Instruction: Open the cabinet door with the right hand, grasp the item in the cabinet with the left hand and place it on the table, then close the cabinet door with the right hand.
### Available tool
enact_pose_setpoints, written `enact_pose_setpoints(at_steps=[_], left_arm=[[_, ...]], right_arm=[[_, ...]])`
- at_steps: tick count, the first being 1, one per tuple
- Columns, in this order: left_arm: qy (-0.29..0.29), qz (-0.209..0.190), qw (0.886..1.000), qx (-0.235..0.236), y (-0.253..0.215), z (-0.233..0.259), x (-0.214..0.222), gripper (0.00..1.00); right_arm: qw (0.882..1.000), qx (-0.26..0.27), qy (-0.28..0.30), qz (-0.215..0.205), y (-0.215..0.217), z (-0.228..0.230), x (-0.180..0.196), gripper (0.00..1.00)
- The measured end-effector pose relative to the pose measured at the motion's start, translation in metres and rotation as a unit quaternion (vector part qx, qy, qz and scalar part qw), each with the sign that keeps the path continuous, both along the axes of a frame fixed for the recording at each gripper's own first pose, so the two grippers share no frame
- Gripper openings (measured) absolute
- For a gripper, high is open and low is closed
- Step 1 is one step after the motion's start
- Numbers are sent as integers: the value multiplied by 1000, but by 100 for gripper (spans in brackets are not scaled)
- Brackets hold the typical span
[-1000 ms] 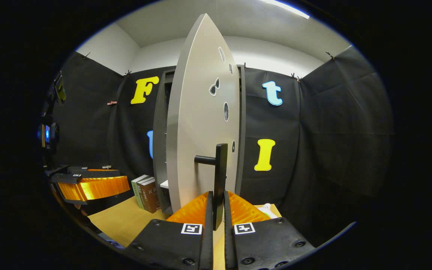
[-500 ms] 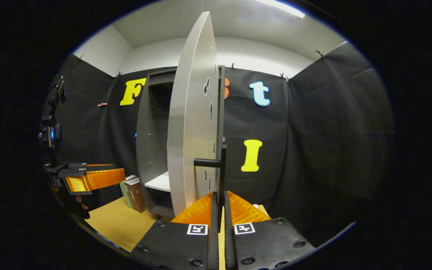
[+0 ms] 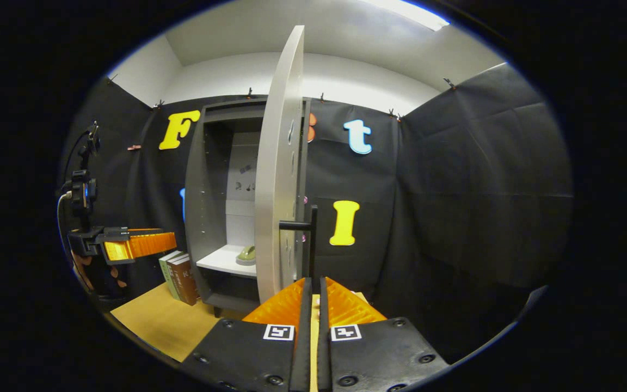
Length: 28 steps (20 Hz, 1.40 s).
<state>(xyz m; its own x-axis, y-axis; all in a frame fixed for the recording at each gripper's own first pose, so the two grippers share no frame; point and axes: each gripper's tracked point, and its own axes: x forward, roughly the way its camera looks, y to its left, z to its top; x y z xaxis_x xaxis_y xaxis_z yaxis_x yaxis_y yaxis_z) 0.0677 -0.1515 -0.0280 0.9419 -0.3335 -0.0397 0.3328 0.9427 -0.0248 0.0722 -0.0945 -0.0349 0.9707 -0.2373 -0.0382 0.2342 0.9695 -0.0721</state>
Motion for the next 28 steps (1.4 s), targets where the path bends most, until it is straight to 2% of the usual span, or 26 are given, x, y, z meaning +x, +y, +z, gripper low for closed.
enact_pose_setpoints(at_steps=[3, 4, 5, 7, 8, 9, 10, 12, 14, 15, 20, 24, 28], left_arm=[[6, -4, 1000, 1, 11, -6, 26, 89], [13, -8, 1000, 4, 12, -9, 35, 84], [17, -8, 1000, 6, 12, -12, 44, 89], [23, -4, 1000, 16, 11, -17, 63, 88], [24, 2, 1000, 20, 10, -17, 74, 88], [25, 8, 999, 22, 9, -18, 86, 88], [29, 14, 999, 25, 8, -20, 99, 88], [43, 20, 998, 29, 3, -25, 128, 88], [72, 19, 997, 30, -7, -38, 153, 88], [88, 20, 996, 24, -9, -46, 162, 87], [123, 65, 990, 13, -2, -65, 223, 87], [125, 94, 985, 70, 13, -76, 263, 84], [127, 91, 982, 107, 11, -87, 294, 82]], right_arm=[[998, -12, -17, -66, -15, 6, -33, 10], [996, -16, -17, -87, -23, 5, -42, 10], [994, -19, -15, -102, -29, 2, -48, 10], [991, -23, -2, -129, -46, -5, -56, 12], [991, -23, 4, -135, -54, -7, -57, 19], [991, -19, 5, -133, -60, -8, -50, 31], [992, -13, 4, -128, -66, -8, -44, 33], [993, -2, -2, -120, -85, -7, -26, 54], [994, 0, -6, -113, -108, -9, -8, 80], [994, -5, -10, -104, -117, -9, 5, 87], [997, -4, 3, -75, -168, -31, 62, 100], [996, -2, 27, -80, -203, -58, 93, 98], [996, -1, 40, -82, -217, -71, 112, 100]])
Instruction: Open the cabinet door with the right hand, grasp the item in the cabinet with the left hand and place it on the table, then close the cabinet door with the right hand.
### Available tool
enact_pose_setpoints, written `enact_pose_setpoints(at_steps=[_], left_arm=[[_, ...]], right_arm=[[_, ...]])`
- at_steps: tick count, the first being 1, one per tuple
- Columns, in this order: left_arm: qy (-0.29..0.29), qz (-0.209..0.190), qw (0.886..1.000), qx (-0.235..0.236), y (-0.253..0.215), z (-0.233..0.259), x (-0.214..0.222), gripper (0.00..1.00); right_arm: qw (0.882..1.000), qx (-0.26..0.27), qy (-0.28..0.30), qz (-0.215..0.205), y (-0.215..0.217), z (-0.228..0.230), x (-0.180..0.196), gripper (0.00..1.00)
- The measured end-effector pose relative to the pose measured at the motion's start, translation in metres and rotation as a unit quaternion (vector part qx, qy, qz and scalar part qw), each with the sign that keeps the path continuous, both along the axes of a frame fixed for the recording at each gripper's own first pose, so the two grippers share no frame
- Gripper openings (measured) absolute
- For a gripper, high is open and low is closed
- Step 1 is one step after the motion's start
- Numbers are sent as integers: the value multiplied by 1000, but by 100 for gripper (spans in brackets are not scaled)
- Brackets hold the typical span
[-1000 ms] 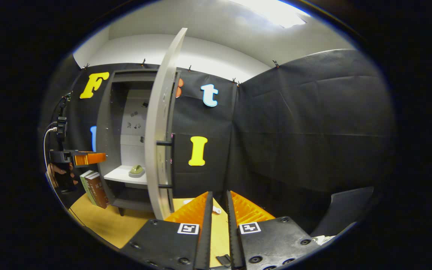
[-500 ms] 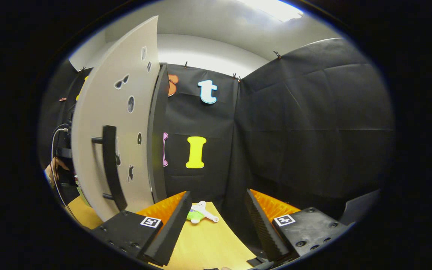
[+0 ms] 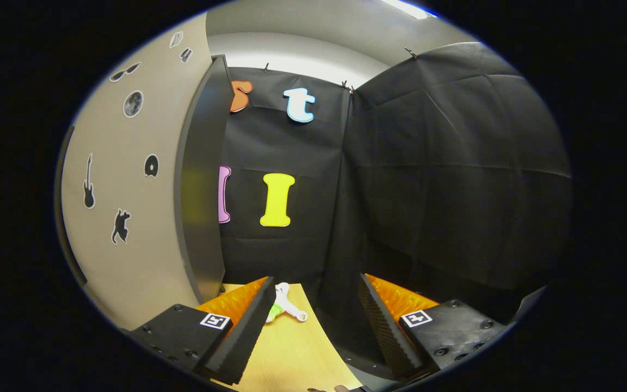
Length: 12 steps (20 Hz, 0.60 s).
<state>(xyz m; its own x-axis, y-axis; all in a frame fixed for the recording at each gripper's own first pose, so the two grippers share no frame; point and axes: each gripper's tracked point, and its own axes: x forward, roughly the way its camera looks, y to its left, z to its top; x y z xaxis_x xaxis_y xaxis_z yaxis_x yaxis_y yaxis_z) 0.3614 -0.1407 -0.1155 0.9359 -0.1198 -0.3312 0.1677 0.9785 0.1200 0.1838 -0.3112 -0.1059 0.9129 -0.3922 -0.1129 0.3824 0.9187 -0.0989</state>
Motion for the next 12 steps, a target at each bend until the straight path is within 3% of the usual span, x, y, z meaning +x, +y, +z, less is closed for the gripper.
enact_pose_setpoints(at_steps=[2, 7, 12], left_arm=[[6, -4, 1000, 4, -1, -8, 15, 82], [33, 10, 998, -50, 8, -33, 42, 80], [54, 22, 997, -57, 17, -53, 54, 70]], right_arm=[[1000, -2, 4, -3, -3, -4, 6, 98], [1000, -10, 18, -2, -4, -12, 16, 98], [1000, -3, 29, -9, -13, -20, 20, 98]])
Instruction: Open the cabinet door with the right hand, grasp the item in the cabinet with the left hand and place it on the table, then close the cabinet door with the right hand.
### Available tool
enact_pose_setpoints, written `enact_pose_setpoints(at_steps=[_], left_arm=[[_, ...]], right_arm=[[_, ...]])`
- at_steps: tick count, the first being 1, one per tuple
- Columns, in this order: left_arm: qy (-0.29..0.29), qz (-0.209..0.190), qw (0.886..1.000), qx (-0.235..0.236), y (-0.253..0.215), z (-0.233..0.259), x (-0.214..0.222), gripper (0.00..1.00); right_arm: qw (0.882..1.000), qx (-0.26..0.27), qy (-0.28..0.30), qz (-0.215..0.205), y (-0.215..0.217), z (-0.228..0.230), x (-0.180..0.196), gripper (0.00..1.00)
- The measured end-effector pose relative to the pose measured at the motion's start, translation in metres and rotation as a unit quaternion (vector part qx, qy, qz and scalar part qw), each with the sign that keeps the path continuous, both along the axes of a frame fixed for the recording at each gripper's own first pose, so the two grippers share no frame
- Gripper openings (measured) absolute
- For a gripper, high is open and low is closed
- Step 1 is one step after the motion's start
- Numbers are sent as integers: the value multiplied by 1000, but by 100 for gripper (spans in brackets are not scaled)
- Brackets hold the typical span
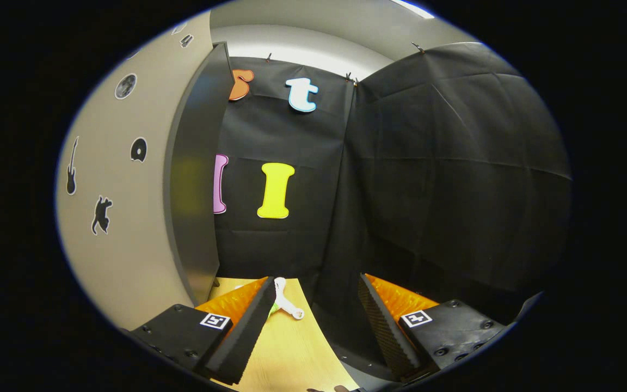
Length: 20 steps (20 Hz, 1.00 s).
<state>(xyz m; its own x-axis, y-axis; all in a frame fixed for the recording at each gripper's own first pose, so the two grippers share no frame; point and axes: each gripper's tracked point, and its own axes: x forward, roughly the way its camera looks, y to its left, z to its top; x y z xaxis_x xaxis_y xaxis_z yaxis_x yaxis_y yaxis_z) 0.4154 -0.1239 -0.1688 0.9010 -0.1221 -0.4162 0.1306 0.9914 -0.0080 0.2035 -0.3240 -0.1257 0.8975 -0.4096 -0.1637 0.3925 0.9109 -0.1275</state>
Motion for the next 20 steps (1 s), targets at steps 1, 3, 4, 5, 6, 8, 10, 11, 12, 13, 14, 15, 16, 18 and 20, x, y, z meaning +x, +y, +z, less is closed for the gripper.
enact_pose_setpoints(at_steps=[1, 3, 4, 5, 6, 8, 10, 11, 12, 13, 14, 15, 16, 18, 20], left_arm=[[0, 3, 1000, 8, 2, -2, 2, 70], [-6, 5, 1000, 27, 4, -2, 9, 68], [-8, 4, 999, 31, 4, -2, 11, 63], [-5, 1, 999, 32, 2, -5, 13, 63], [0, -1, 999, 34, 1, -8, 14, 57], [12, 0, 999, 37, 2, -16, 16, 55], [17, 10, 999, 27, 6, -19, 20, 50], [15, 10, 1000, 18, 6, -18, 24, 47], [16, 7, 1000, 7, 5, -17, 24, 34], [20, 1, 1000, -4, 3, -18, 22, 30], [19, -1, 1000, -10, 3, -16, 22, 29], [21, 1, 1000, -11, 3, -18, 22, 31], [22, 1, 1000, -9, 3, -17, 21, 27], [19, 7, 1000, 0, 5, -16, 21, 27], [19, 12, 1000, 7, 5, -15, 19, 24]], right_arm=[[1000, 1, 1, -1, -1, -2, 3, 98], [1000, 2, 1, 1, -1, -3, 7, 98], [1000, 2, 2, 3, -1, -2, 9, 98], [1000, 1, 3, 5, -1, -3, 11, 98], [1000, 0, 4, 6, -1, -4, 12, 98], [1000, 1, 4, 8, -2, -5, 15, 98], [1000, 3, 3, 7, -2, -4, 16, 98], [1000, 2, 3, 6, -4, -4, 17, 98], [1000, 2, 3, 4, -6, -5, 18, 98], [1000, 2, 4, 4, -7, -6, 18, 98], [1000, 3, 4, 3, -8, -7, 17, 98], [1000, 5, 4, 3, -9, -7, 18, 98], [1000, 8, 4, 3, -8, -7, 18, 98], [1000, 8, 2, 5, -9, -7, 20, 98], [1000, 7, 2, 8, -8, -8, 21, 98]])
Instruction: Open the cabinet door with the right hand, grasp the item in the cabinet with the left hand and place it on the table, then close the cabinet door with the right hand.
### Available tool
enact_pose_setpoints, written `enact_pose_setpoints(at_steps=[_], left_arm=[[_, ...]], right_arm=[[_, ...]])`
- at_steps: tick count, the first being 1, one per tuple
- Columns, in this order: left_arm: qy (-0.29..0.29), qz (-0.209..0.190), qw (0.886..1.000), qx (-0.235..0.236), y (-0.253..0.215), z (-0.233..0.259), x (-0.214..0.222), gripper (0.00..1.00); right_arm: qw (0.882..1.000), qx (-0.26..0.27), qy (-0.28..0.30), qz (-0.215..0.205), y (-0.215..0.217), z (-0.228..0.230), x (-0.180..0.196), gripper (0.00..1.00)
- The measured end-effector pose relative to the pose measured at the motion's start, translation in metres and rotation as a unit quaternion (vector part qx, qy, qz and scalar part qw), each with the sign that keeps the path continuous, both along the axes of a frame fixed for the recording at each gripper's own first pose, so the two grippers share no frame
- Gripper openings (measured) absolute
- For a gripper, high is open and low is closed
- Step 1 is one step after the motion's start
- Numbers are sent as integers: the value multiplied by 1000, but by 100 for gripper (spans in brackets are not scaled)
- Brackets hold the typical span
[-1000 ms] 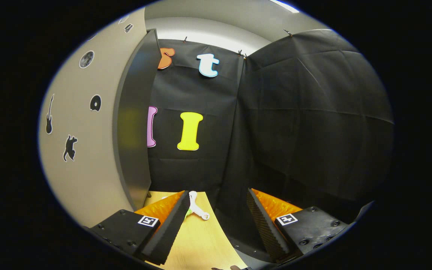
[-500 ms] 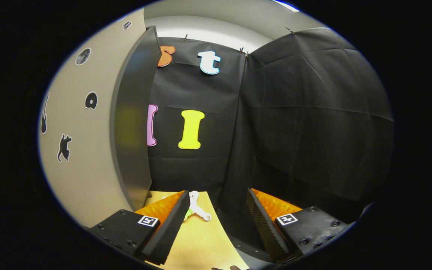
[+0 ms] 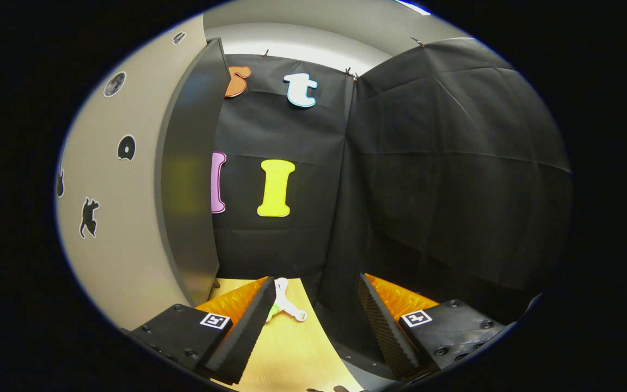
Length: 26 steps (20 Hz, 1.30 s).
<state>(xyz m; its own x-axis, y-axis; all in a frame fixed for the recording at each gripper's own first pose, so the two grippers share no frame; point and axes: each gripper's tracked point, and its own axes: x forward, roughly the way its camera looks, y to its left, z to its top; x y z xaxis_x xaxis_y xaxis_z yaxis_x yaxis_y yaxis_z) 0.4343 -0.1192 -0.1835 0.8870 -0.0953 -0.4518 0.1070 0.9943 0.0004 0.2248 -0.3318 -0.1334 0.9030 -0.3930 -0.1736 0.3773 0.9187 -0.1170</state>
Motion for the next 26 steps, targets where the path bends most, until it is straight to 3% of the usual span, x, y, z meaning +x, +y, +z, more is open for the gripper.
enact_pose_setpoints(at_steps=[6, 10, 14, 17, 21, 26], left_arm=[[-37, -1, 999, 19, -9, 27, -10, 26], [-55, -3, 998, 14, -17, 45, -40, 26], [-61, -3, 998, -16, -25, 57, -94, 26], [-66, -5, 998, -8, -30, 58, -143, 24], [-59, -11, 998, 5, -39, 44, -213, 24], [-45, -1, 999, -19, -47, 15, -297, 24]], right_arm=[[1000, 4, -1, 8, 2, 0, -4, 98], [1000, 13, -8, 18, 10, 3, -8, 98], [999, 3, -16, 37, 30, 11, -19, 98], [998, 4, -24, 52, 49, 17, -33, 98], [997, 12, -37, 73, 81, 25, -56, 98], [995, 10, -41, 89, 110, 26, -103, 98]])
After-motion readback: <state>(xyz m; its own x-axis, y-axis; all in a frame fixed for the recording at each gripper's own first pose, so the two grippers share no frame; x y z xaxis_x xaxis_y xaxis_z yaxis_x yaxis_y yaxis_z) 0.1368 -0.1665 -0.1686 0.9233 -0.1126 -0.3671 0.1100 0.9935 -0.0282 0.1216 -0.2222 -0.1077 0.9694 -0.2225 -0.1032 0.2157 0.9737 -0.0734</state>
